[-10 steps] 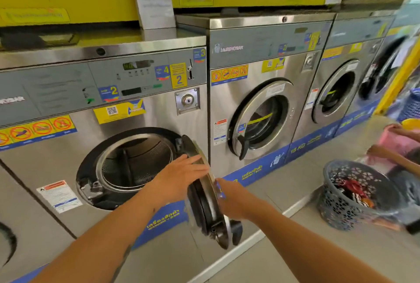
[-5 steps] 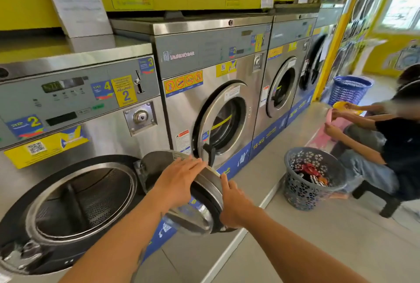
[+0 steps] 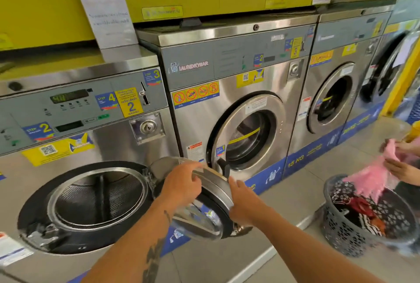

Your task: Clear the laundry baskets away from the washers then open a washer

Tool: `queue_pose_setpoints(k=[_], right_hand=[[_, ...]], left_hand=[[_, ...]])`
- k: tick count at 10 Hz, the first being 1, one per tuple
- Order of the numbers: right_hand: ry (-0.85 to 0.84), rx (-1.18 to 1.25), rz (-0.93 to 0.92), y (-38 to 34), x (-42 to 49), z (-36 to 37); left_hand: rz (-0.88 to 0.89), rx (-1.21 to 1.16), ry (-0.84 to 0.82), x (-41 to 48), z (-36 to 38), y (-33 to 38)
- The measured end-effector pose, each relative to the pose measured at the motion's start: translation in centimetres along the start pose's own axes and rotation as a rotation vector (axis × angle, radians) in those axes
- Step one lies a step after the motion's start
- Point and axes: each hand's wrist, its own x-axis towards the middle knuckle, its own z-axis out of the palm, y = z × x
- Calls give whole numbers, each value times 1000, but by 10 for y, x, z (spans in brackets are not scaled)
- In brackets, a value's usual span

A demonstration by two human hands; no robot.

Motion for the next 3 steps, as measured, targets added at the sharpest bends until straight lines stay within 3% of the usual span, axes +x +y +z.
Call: queue_pose_setpoints(k=[3], right_hand=[[125,47,-332,-54,4,-40]], left_hand=[[-292,84,161,-56,-43,-34]])
